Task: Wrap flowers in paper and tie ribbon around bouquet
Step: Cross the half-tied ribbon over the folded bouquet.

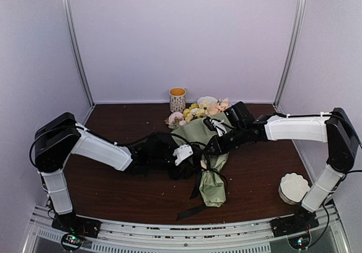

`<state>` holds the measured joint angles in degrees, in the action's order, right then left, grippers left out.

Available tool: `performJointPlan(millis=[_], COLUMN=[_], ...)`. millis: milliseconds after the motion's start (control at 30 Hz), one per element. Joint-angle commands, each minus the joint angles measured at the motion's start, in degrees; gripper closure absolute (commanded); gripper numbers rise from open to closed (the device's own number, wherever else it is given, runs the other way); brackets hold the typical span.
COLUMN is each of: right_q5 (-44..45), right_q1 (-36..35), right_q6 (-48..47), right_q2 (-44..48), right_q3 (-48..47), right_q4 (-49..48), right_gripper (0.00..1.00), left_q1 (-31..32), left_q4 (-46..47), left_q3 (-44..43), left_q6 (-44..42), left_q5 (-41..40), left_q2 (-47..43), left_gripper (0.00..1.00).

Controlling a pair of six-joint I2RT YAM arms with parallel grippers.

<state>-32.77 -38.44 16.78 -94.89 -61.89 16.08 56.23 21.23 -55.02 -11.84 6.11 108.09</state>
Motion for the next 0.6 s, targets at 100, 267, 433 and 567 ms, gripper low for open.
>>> performJointPlan(millis=[100,267,433,567], right_q5=[2.0,1.8,1.9,2.0], right_q1=[0.0,0.0,0.0,0.0], right_q6=[0.9,1.4,1.6,1.7], right_q2=[2.1,2.3,2.6,2.8], right_q3=[1.0,1.2,1.3,1.6], right_q4=[-0.7,-1.2,-1.2,-1.3], right_gripper=[1.00,1.00,1.00,1.00], left_q1=[-0.4,-0.4,-0.4,-0.4], left_q4=[-6.1,-8.4,-9.4,-7.5], left_q3=[3.9,3.2,0.4,-0.1], left_q6=[3.9,4.4,4.9,5.7], left_q5=[0.8,1.4,4.5,6.3], left_q2=[-4.0,-2.7,0.7,2.2], left_gripper=[0.32,0.37,0.34,0.33])
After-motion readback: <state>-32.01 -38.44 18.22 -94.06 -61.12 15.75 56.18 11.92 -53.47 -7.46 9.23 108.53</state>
